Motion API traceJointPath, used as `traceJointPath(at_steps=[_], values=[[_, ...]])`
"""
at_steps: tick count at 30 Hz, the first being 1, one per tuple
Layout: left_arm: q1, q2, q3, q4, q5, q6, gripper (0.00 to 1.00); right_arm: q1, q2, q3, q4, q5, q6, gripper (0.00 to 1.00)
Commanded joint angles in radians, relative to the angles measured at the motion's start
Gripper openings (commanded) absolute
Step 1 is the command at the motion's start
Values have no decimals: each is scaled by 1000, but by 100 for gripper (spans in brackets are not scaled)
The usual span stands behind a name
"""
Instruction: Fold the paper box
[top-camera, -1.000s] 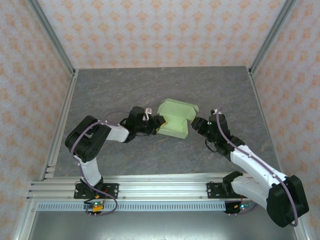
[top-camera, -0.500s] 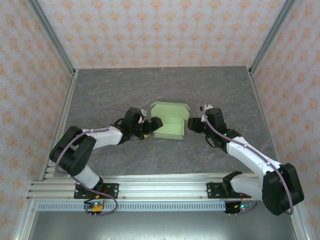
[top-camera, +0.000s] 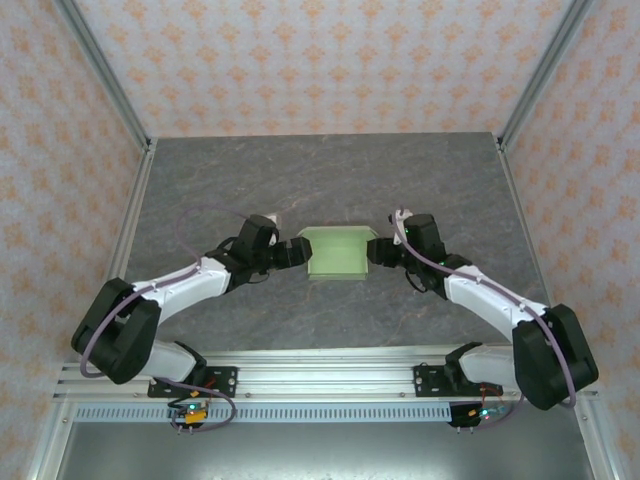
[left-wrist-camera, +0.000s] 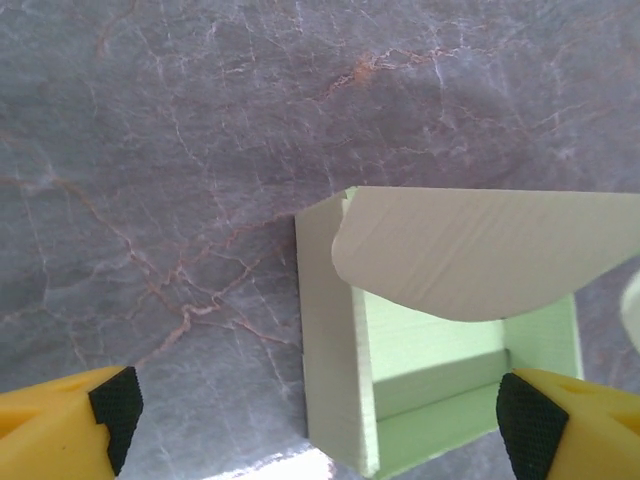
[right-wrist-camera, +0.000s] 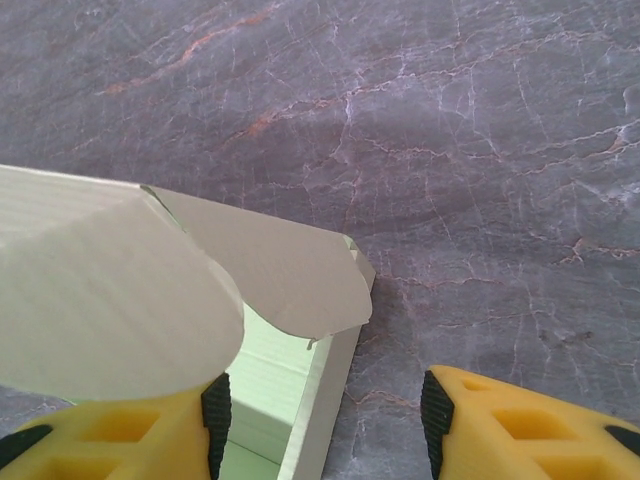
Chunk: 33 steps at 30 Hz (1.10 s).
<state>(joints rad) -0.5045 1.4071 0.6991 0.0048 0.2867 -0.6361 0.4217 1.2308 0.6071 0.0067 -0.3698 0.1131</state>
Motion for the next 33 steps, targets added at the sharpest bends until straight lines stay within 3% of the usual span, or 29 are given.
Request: traceJointPath(at_steps=[1, 10, 12, 17, 20, 33], values=[[-14, 28, 60, -27, -62, 92, 92, -3, 11, 60, 26, -25, -42, 55], [-22, -29, 105, -60, -137, 175, 90, -4, 50, 135, -24, -49, -80, 55], [-22, -20, 104, -47, -140, 174, 87, -3, 78, 154, -31, -67, -65, 53], [-38, 0, 119, -27, -116, 169, 65, -2, 99, 148, 2, -88, 19, 43], [-52, -6, 120, 1, -117, 173, 58, 2, 93, 139, 18, -92, 66, 38], [-101, 36, 154, 14, -83, 167, 45, 41, 122, 92, 129, -75, 256, 32]])
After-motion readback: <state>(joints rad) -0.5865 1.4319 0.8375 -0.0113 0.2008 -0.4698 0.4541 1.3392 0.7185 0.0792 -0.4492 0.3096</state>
